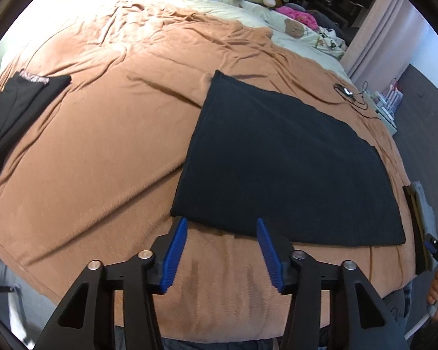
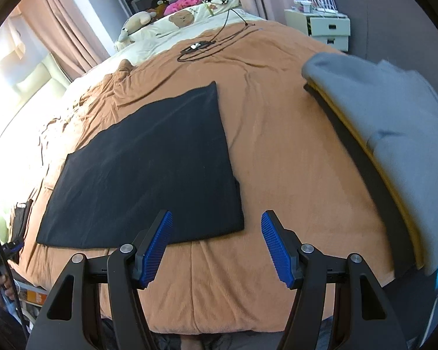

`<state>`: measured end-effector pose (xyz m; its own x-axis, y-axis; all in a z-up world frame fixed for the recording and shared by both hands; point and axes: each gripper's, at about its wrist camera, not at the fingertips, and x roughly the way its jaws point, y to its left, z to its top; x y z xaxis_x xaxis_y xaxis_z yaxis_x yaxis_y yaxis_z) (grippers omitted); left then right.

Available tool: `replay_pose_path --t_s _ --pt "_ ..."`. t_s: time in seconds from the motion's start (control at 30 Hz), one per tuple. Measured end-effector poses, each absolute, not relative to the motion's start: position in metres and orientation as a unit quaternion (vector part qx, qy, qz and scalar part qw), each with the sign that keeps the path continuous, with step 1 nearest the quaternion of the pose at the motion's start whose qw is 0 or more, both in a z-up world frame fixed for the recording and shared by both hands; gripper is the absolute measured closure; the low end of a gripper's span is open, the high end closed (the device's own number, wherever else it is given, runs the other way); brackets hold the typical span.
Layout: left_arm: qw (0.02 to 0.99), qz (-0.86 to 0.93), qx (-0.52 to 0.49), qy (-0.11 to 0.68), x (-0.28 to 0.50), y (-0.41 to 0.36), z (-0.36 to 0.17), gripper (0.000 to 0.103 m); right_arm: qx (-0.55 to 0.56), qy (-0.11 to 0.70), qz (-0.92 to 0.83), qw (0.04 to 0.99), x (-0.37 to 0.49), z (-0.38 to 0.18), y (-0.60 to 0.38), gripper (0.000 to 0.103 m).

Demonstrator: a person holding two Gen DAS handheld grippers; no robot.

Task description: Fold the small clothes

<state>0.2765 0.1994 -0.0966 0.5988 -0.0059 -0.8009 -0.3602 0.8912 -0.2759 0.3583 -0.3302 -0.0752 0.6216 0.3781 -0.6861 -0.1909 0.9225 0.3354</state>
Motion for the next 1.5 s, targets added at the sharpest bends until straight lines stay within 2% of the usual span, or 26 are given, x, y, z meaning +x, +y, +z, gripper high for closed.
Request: replay_pose_path --t_s 0.07,0.23,0.67,1.13,1.33,1.5 --pt "0.869 0.109 -0.208 0.435 0.279 0.198 -0.101 0.067 0.121 0.405 0.159 0.892 0.358 -0.083 -0.331 0.041" --pt "0.868 0.110 -0.214 0.434 0.290 0.197 -0.109 0.076 0.108 0.388 0.158 0.902 0.357 -0.088 -0.323 0.041" --pt "0.846 0.107 -0.222 0.474 0.312 0.203 -0.157 0.077 0.077 0.394 0.174 0.899 0.379 -0.110 -0.277 0.043" --pt "0.841 0.090 -0.254 0.469 0.297 0.217 -0.160 0.078 0.079 0.430 0.167 0.884 0.393 -0.137 -0.268 0.043" --pt "0.835 0.104 -0.264 0.472 0.288 0.230 -0.155 0.078 0.110 0.434 0.176 0.877 0.388 -0.136 -0.279 0.043" --pt "0.828 0.091 -0.322 0.451 0.275 0.243 -0.154 0.077 0.187 0.427 0.193 0.863 0.381 -0.140 -0.297 0.043"
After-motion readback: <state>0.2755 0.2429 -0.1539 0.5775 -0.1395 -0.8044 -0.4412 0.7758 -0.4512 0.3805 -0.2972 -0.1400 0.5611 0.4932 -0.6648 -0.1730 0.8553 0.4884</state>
